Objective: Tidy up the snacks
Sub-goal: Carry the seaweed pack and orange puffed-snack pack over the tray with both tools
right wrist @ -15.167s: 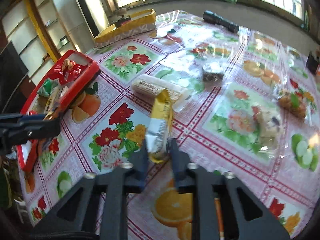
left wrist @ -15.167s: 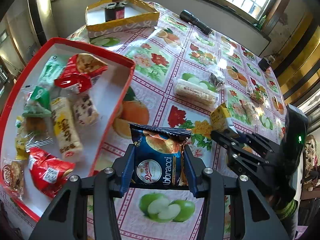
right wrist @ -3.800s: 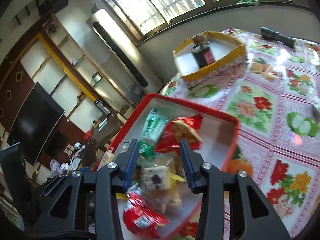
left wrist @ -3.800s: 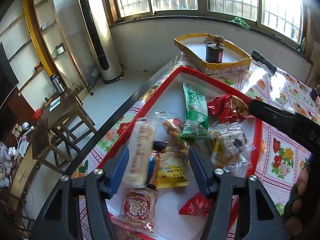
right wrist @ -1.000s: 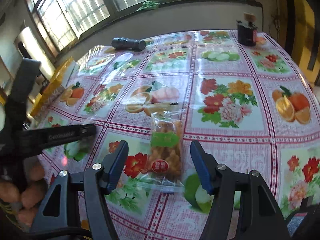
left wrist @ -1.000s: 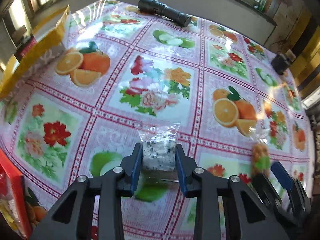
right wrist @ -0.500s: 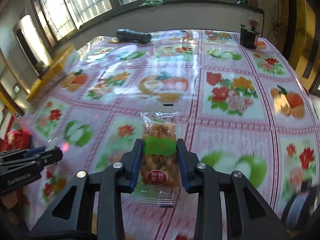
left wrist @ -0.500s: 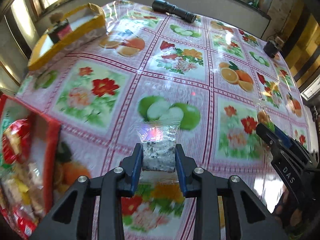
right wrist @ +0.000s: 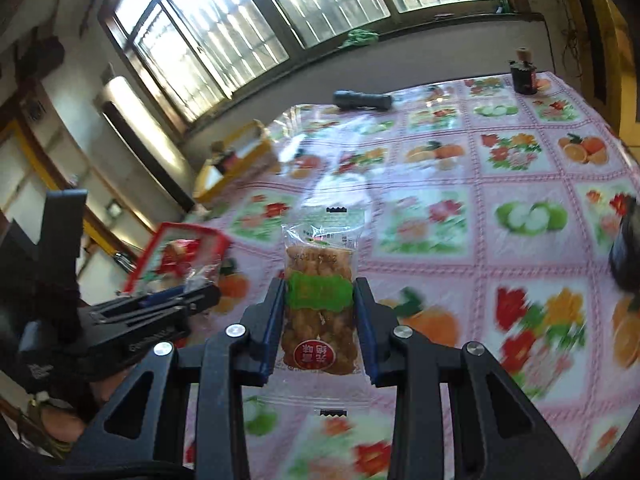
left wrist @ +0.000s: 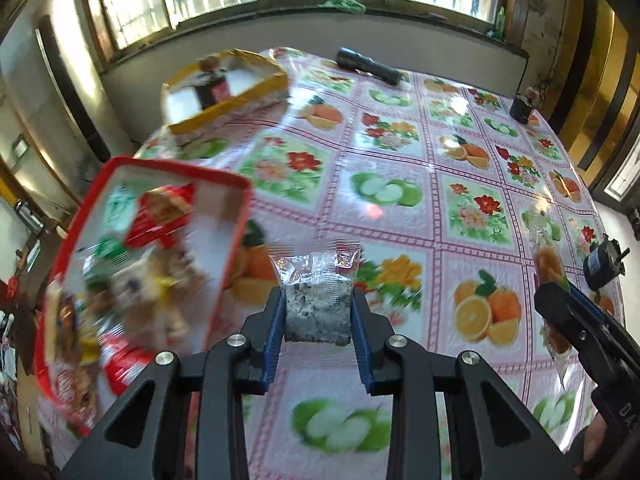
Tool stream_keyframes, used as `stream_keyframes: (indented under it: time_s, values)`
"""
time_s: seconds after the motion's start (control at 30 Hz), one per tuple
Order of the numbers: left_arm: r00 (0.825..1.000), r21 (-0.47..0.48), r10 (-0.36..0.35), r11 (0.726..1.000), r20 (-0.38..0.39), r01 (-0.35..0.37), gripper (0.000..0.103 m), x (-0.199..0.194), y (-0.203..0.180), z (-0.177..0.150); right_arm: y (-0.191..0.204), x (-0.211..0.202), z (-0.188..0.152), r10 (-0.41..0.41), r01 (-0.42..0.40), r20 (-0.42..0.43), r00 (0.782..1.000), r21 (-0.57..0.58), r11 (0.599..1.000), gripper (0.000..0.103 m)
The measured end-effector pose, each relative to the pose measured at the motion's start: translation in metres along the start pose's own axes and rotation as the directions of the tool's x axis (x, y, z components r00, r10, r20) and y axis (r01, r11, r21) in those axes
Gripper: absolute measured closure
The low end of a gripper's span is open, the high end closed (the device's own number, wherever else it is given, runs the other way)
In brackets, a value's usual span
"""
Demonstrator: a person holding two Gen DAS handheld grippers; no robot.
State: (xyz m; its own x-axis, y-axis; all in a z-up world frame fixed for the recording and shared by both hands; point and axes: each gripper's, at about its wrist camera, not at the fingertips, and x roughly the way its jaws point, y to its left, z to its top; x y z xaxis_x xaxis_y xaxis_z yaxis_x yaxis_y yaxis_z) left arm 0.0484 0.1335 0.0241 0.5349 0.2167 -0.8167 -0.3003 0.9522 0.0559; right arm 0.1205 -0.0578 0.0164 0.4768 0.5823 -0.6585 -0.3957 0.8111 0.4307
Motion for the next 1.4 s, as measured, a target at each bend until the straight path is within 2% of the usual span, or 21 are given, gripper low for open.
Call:
stream_keyframes:
  time_s: [0.3, 0.57, 0.73, 1.0, 1.23, 1.4]
  values:
    - [0.991, -0.047, 0.085, 0.996, 0.1, -0.081, 0.072, -0.042, 0.041, -0.028, 0.044, -0.013, -0.032, 0.082, -0.082, -0.001, 0.997, -0.005, 0.997, 0.067]
    - [0.991, -0.076, 0.072, 0.995, 0.115, -0.063, 0.072, -0.051, 0.057, -0.04, 0.071, -0.014, -0.047, 0.113, -0.114, -0.016, 0.993, -0.045, 0.993, 0.067]
    - [0.986, -0.083, 0.065, 0.995, 0.152, -0.053, 0.072, -0.067, 0.064, -0.046, 0.085, -0.025, -0.05, 0.114, -0.113, 0.008, 0.993, -0.07, 0.991, 0.067]
    - [0.971, -0.119, 0.115, 0.989, 0.212, -0.091, 0.072, -0.09, 0.086, -0.056, 0.11, -0.04, -0.053, 0.149, -0.143, 0.052, 0.987, -0.104, 0.984, 0.068]
    - [0.955, -0.166, 0.183, 0.975, 0.232, -0.147, 0.072, -0.093, 0.111, -0.069, 0.131, -0.033, -0.061, 0.174, -0.166, 0.036, 0.984, -0.16, 0.973, 0.067]
    - [0.956, -0.198, 0.2, 0.967, 0.213, -0.158, 0.072, -0.08, 0.129, -0.077, 0.14, -0.023, -0.066, 0.179, -0.174, 0.012, 0.984, -0.179, 0.968, 0.067]
